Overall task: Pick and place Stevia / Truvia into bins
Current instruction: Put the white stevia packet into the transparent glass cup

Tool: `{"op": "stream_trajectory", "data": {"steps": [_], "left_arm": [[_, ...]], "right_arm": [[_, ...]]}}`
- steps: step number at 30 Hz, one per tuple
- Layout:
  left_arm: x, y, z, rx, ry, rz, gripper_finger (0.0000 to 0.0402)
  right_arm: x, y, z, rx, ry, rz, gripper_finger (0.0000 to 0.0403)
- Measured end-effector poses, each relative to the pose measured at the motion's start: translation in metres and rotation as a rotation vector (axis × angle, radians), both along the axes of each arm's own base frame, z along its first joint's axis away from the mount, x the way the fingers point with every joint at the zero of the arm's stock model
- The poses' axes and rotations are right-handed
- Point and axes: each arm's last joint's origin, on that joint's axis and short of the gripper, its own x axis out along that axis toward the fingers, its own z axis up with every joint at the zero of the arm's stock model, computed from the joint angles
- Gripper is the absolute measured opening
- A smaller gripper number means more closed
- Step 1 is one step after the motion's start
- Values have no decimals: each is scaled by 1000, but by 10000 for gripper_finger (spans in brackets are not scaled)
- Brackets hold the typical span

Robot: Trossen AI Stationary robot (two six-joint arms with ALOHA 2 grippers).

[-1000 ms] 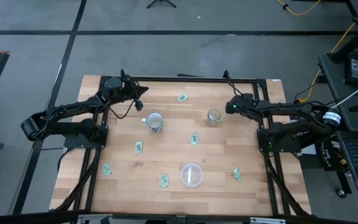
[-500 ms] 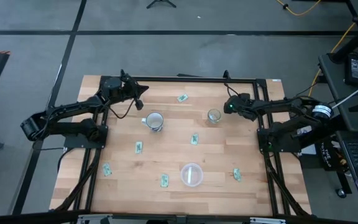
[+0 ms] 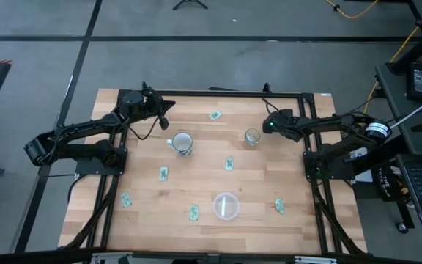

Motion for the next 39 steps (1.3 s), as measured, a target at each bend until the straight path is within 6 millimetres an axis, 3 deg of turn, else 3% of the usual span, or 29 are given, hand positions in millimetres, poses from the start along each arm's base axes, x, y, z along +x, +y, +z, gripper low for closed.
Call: {"op": "stream_trajectory", "data": {"steps": [10, 20, 29, 39], "left_arm": [[0, 0, 0, 0, 0, 0, 6], [0, 0, 0, 0, 0, 0, 6], [0, 0, 0, 13, 9, -4, 6], [0, 0, 1, 26, -2, -4, 6]], "right_arm": [[0, 0, 0, 17, 10, 30, 7], [1, 0, 1, 26, 34, 85, 2], [10, 0, 24, 47, -59, 231, 1], [13, 8, 46, -52, -111, 321, 0]]}}
